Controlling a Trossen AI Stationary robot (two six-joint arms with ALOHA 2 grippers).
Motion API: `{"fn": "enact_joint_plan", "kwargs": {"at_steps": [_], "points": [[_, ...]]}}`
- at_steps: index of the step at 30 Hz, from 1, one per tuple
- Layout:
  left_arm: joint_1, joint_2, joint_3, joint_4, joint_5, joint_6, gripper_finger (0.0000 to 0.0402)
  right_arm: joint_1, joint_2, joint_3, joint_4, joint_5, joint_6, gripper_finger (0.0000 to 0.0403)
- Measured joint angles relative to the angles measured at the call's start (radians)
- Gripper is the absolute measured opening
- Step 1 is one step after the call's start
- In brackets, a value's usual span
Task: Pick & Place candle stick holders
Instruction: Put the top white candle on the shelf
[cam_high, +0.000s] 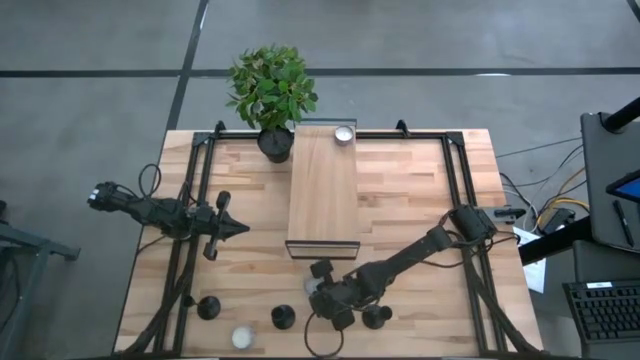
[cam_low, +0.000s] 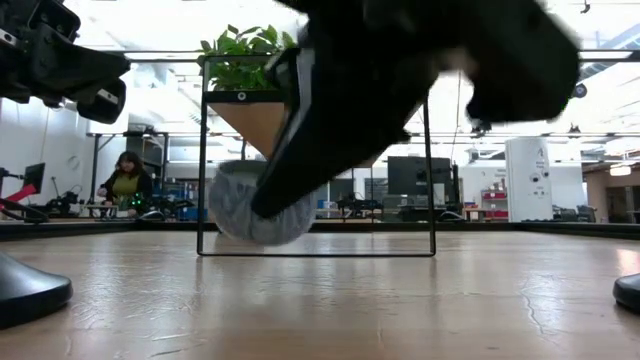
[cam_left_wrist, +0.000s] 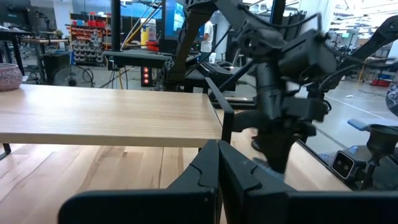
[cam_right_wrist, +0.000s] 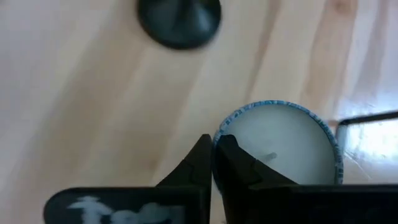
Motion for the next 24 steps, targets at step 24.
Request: {"fn": "enact_joint_plan", "kwargs": {"at_steps": [24], "points": [[0.000,0.000,0.000,0.000,0.000,0.000,0.0000,-0.096,-0.010,0.778,-0.740,-0.183,-0.103,0.0008]]}}
